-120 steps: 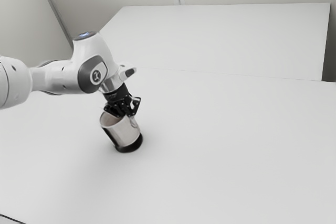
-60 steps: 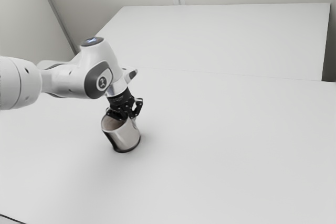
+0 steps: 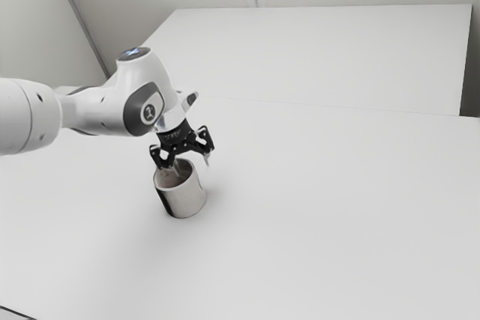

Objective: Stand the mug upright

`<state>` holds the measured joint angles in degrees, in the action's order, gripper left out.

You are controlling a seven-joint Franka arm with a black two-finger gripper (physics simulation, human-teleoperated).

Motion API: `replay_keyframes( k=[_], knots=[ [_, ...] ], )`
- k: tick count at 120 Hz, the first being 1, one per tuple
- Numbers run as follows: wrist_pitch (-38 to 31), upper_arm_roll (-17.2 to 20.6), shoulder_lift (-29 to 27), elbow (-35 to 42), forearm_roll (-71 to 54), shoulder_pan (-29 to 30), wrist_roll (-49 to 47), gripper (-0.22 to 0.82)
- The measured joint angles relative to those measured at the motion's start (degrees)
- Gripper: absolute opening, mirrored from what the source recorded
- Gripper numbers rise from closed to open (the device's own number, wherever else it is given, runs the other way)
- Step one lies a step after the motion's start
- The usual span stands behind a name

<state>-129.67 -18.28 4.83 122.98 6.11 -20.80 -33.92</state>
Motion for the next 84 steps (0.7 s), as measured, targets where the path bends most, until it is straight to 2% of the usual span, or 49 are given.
replay_keyframes(
  k=[19,52,67,84],
  knots=[
    [0.76,-0.1,-1.56,-0.53,-0.07,-0.04,-0.04,0.53],
    [9.44,-1.22,-2.75,-10.74,-1.31,0.37,5.33,0.59],
    [13.88,0.98,-3.68,-14.05,-3.42,4.5,10.39,0.59],
    [19.6,1.54,-5.41,-18.36,-6.62,7.5,15.7,0.6]
  ],
)
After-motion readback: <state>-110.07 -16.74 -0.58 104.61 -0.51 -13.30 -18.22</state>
